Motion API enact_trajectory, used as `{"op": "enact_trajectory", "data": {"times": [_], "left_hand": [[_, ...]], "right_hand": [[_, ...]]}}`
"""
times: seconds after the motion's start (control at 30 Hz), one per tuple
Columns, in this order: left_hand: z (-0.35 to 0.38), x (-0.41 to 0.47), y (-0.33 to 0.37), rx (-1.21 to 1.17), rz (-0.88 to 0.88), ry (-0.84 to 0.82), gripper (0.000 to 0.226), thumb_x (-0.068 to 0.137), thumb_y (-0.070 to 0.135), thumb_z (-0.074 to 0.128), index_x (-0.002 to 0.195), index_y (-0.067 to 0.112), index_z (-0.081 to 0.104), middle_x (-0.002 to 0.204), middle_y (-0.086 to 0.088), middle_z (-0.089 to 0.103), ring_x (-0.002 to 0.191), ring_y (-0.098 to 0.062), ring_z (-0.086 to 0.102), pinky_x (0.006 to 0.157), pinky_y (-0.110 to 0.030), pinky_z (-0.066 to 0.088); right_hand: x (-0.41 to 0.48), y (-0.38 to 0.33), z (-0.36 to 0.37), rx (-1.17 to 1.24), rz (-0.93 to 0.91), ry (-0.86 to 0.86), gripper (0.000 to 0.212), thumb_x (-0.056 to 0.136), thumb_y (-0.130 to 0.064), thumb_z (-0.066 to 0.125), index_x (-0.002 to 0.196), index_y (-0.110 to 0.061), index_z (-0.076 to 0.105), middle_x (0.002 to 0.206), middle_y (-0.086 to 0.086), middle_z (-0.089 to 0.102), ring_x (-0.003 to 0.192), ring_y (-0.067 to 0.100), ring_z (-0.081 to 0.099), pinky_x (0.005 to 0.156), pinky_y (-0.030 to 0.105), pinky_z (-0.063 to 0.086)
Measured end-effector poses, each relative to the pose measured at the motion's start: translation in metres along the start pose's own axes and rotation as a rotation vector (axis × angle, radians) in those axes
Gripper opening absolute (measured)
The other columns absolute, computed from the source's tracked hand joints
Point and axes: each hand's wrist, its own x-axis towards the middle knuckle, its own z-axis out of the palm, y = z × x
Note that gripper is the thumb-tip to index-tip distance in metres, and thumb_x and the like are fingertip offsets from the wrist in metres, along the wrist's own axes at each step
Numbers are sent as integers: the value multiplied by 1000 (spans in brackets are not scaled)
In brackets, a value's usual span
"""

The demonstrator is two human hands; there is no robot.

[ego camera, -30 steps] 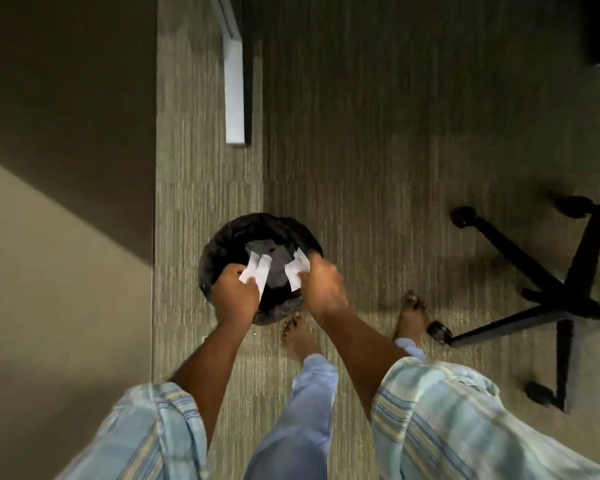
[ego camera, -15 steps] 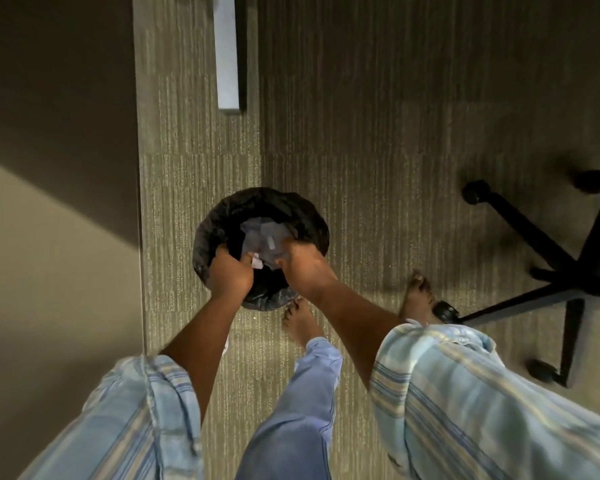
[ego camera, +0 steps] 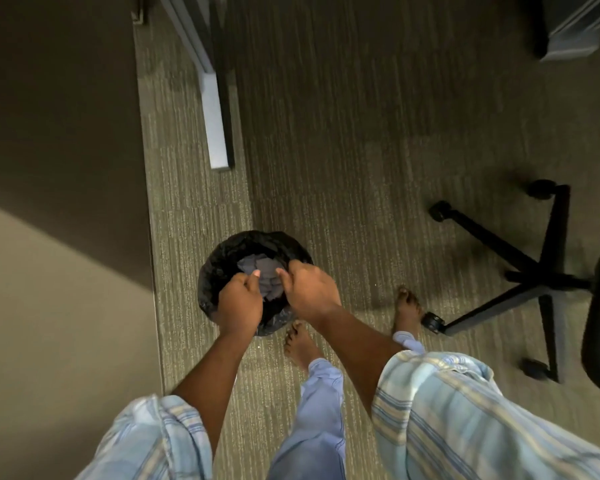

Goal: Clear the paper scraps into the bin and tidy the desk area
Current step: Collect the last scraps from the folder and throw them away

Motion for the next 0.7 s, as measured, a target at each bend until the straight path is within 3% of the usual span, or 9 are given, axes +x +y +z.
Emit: {"op": "enact_trajectory", "data": {"times": [0.13,0.37,0.43,0.57,0.7], "left_hand": [[-6,-22,31,48,72,10,46,97,34,44,56,14,42,50,0,43,46,-13,41,43,-26,24],[-3,-64,90,65,214,-37,52,97,34,45,49,22,28,42,2,31,39,-14,33,42,-29,16],[4,-74,109,61,250,-39,52,97,36,43,50,17,32,43,-2,35,41,-18,37,43,-30,19],[26,-93,155,78,319,-80,51,97,40,42,64,2,53,60,-15,59,59,-29,54,56,-38,40],[62,-110,209,99,382,-118,51,96,42,41,66,3,56,65,-14,62,65,-30,56,59,-34,35]], "right_hand": [[-18,4,-30,15,14,64,38,100,-41,36,97,-10,57,96,17,67,89,37,63,65,37,44],[-51,41,-89,73,126,227,39,98,-45,35,89,-14,57,90,13,69,86,35,65,64,36,46],[-61,59,-107,109,154,267,37,98,-45,36,87,-16,56,88,11,68,84,33,64,64,36,45],[-80,101,-145,108,215,378,36,98,-44,38,83,-15,55,82,10,67,77,33,64,58,34,41],[-95,144,-183,120,292,433,37,98,-44,37,83,-15,55,83,9,67,77,32,64,58,34,39]]}}
